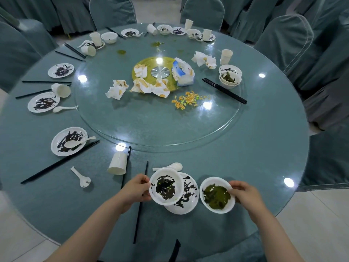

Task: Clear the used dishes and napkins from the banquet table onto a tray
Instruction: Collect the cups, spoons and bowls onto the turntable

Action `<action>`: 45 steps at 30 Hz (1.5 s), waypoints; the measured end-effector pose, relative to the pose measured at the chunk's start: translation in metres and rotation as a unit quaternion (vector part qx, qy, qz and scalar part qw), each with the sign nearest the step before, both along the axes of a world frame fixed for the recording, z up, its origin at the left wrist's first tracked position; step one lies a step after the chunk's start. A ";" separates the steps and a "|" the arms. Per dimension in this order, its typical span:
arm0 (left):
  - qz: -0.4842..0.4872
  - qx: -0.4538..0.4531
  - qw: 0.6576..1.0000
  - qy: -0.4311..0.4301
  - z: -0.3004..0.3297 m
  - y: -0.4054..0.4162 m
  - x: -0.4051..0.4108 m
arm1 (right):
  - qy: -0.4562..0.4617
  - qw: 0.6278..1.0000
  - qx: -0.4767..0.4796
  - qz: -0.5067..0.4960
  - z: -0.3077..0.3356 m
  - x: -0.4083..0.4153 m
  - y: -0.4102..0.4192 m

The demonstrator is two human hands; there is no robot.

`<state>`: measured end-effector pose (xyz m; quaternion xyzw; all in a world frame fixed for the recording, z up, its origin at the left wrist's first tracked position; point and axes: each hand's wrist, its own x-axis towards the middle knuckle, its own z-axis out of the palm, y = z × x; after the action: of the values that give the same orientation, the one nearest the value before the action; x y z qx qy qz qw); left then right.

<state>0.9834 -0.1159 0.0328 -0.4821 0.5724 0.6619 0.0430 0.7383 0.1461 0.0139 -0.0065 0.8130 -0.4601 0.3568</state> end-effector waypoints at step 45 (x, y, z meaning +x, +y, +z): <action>-0.012 -0.432 0.901 -0.046 0.009 -0.070 0.028 | -0.101 0.947 -0.172 -0.252 -0.003 0.040 -0.094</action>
<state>1.0109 -0.1856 0.0414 -0.4764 0.8052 0.3263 -0.1355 0.7784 0.0524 0.0105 0.1838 0.6565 -0.6660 0.3027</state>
